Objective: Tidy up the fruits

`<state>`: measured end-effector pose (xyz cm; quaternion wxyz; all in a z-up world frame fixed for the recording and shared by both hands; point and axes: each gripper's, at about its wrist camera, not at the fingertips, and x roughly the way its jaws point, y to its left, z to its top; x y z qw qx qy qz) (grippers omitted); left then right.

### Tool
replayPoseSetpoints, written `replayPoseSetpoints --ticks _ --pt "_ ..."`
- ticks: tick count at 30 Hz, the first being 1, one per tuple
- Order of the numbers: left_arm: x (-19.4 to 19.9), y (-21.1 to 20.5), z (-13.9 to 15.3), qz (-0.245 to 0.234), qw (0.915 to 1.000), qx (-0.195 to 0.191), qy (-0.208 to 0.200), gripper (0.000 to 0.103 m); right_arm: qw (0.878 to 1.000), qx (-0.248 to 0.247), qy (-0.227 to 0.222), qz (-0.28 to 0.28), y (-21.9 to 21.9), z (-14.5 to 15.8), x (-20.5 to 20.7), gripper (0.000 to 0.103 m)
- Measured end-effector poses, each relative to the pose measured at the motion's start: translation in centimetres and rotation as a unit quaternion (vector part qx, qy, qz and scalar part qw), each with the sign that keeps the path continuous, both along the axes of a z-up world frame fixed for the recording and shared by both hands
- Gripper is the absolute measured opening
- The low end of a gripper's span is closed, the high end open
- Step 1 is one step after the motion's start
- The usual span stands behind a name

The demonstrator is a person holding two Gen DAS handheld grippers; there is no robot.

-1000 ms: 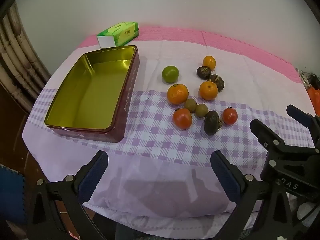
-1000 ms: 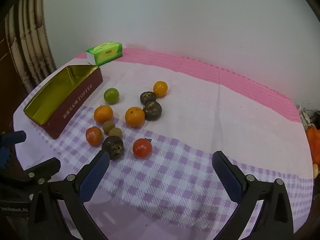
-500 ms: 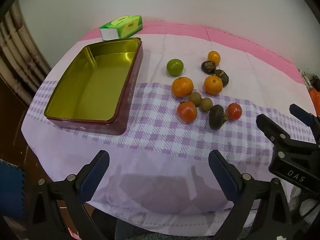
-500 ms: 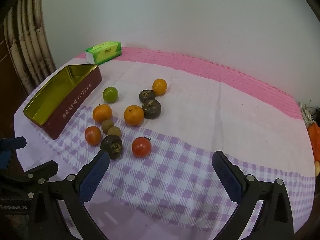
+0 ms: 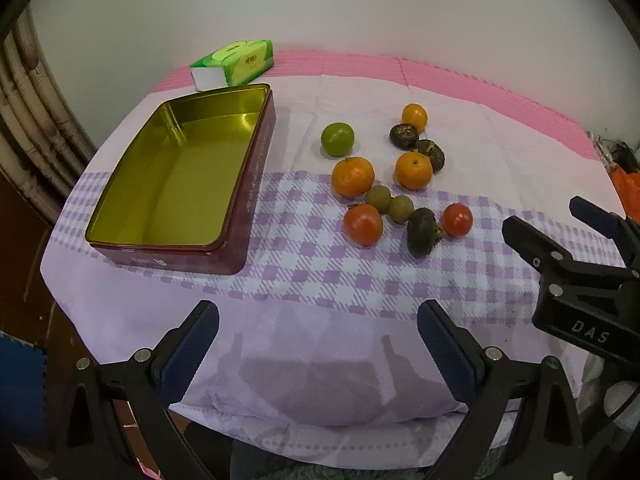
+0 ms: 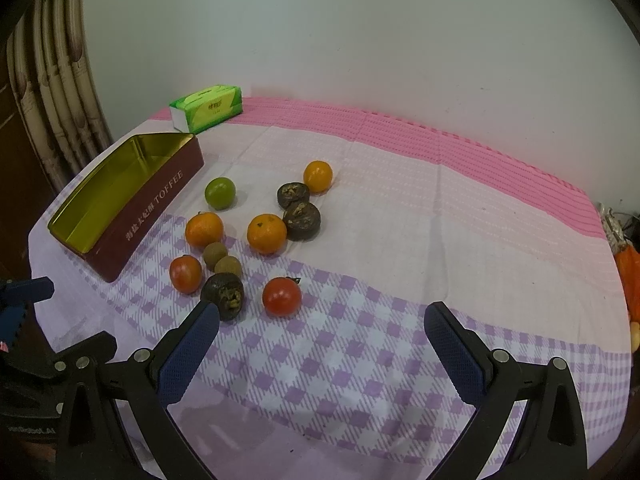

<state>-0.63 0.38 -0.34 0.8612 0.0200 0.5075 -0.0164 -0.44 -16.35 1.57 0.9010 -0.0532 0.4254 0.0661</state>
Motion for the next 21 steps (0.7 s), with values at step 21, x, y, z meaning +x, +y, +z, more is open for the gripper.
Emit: replayPoseSetpoints --ticks 21 --pt "-0.1 0.35 -0.02 0.014 0.9998 0.016 -0.002 0.098 1.0 0.004 0.001 0.002 0.12 0.18 -0.15 0.101"
